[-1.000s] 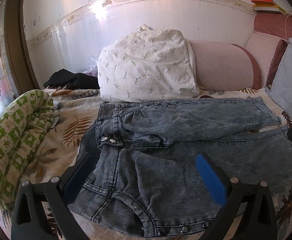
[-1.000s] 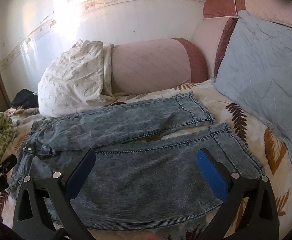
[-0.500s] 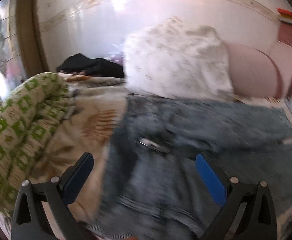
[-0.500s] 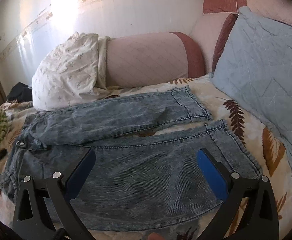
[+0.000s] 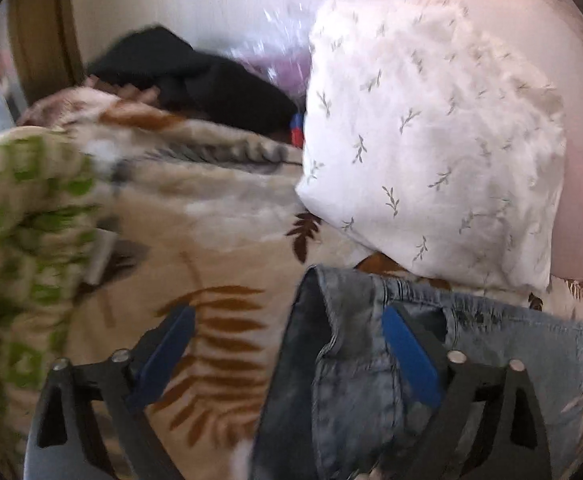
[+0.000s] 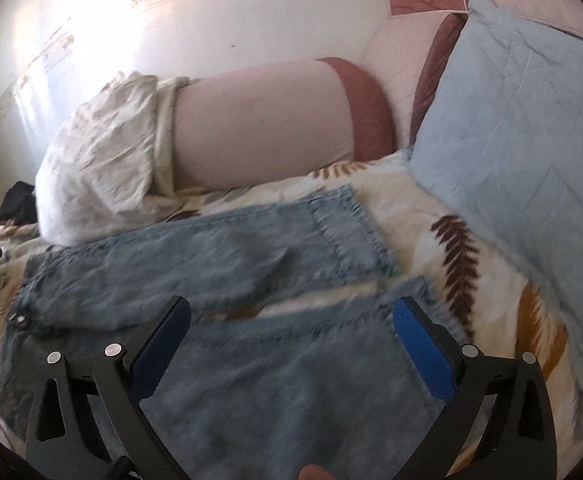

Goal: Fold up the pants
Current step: 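Grasp the jeans waistband with the left gripper while the right gripper grasps the jeans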

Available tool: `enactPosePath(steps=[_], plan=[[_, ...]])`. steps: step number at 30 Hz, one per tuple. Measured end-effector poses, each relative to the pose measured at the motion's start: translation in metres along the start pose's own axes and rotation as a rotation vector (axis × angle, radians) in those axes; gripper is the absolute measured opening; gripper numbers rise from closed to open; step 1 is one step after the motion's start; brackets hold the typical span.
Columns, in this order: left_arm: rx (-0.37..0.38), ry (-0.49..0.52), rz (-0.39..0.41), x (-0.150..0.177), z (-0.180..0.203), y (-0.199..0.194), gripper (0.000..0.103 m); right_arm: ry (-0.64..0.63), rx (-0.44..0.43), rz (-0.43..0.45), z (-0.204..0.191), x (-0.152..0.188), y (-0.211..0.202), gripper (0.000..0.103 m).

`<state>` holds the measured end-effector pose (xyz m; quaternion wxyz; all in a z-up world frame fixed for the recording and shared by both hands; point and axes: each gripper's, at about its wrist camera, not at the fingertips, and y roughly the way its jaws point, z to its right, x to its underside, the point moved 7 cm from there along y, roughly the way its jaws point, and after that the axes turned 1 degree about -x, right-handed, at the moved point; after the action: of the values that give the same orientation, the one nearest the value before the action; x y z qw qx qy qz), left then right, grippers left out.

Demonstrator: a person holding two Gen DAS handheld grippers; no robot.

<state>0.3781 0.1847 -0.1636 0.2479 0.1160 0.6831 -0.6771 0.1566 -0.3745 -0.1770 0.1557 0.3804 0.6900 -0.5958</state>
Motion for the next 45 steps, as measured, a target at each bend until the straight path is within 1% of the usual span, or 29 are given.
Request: enactPosePath(steps=[2,3,4,5,6,7,8,9,11,13,14,15,16,18,19,21,22,24,28,30,32,35,38,40,41,42,43,44,45], plan=[[0.029,-0.020,-0.069,0.000,0.007,0.020,0.083,0.001,0.011,-0.002,0.008,-0.006,0.008,0.102],[0.035,-0.021,-0.097,0.000,0.009,0.030,0.076,-0.002,0.016,-0.003,0.011,-0.009,0.011,0.102],[0.036,-0.020,-0.124,0.001,0.013,0.038,0.072,-0.005,0.016,-0.007,0.015,-0.013,0.015,0.102],[0.042,-0.021,-0.143,0.003,0.016,0.046,0.064,-0.006,0.014,-0.008,0.017,-0.016,0.018,0.102],[0.055,-0.025,-0.156,0.004,0.019,0.051,0.059,-0.004,0.011,-0.011,0.020,-0.022,0.023,0.102],[0.070,-0.029,-0.168,0.005,0.022,0.056,0.057,-0.001,0.009,-0.013,0.022,-0.028,0.028,0.102],[0.080,-0.035,-0.175,0.006,0.024,0.060,0.050,0.000,0.008,-0.015,0.027,-0.037,0.034,0.102],[0.089,-0.037,-0.180,0.007,0.026,0.063,0.041,-0.001,0.010,-0.018,0.030,-0.044,0.039,0.102],[0.124,-0.028,-0.185,0.008,0.033,0.067,0.025,-0.013,0.023,-0.027,0.036,-0.063,0.053,0.101],[0.127,-0.023,-0.182,0.010,0.036,0.070,0.017,-0.027,0.033,-0.030,0.042,-0.082,0.067,0.098],[0.131,-0.024,-0.181,0.011,0.036,0.072,0.009,-0.030,0.040,-0.029,0.045,-0.088,0.072,0.094],[0.142,-0.028,-0.180,0.012,0.036,0.074,0.007,-0.028,0.046,-0.035,0.049,-0.098,0.080,0.086],[0.150,-0.034,-0.176,0.011,0.036,0.076,0.006,-0.019,0.041,-0.049,0.052,-0.106,0.089,0.081],[0.156,-0.036,-0.171,0.012,0.037,0.078,0.005,0.005,0.027,-0.080,0.059,-0.115,0.106,0.062],[0.160,-0.036,-0.170,0.013,0.037,0.078,0.005,0.018,0.025,-0.097,0.061,-0.119,0.115,0.059],[0.169,-0.033,-0.163,0.011,0.034,0.077,0.005,0.037,0.029,-0.132,0.069,-0.123,0.131,0.047],[0.172,-0.038,-0.161,0.002,0.034,0.083,0.005,0.050,0.030,-0.152,0.073,-0.124,0.139,0.046],[0.180,-0.051,-0.164,0.001,0.034,0.086,0.005,0.075,0.018,-0.198,0.079,-0.127,0.158,0.046],[0.164,-0.035,-0.167,-0.002,0.033,0.093,0.005,0.109,-0.019,-0.270,0.079,-0.133,0.187,0.046],[0.157,-0.027,-0.172,0.000,0.038,0.096,0.005,0.117,-0.007,-0.286,0.078,-0.135,0.199,0.046],[0.148,-0.012,-0.168,0.000,0.041,0.100,0.005,0.103,0.034,-0.316,0.081,-0.135,0.215,0.046],[0.149,-0.010,-0.155,-0.001,0.044,0.103,0.005,0.114,0.024,-0.373,0.084,-0.128,0.230,0.046],[0.148,-0.017,-0.145,-0.003,0.044,0.103,0.005,0.108,0.009,-0.385,0.083,-0.121,0.238,0.049],[0.141,-0.019,-0.138,-0.001,0.049,0.103,0.005,0.131,0.003,-0.417,0.085,-0.111,0.246,0.049],[0.140,-0.024,-0.134,-0.002,0.048,0.102,0.004,0.142,0.002,-0.437,0.085,-0.105,0.251,0.047],[0.140,-0.032,-0.127,-0.002,0.049,0.099,0.004,0.153,-0.004,-0.450,0.085,-0.101,0.254,0.040],[0.144,-0.043,-0.114,0.002,0.048,0.092,0.004,0.162,-0.008,-0.441,0.086,-0.099,0.255,0.036],[0.149,-0.051,-0.101,0.001,0.043,0.085,0.004,0.160,-0.006,-0.424,0.086,-0.100,0.254,0.020],[0.157,-0.059,-0.083,-0.001,0.042,0.078,0.004,0.163,-0.007,-0.417,0.086,-0.100,0.251,0.017]])
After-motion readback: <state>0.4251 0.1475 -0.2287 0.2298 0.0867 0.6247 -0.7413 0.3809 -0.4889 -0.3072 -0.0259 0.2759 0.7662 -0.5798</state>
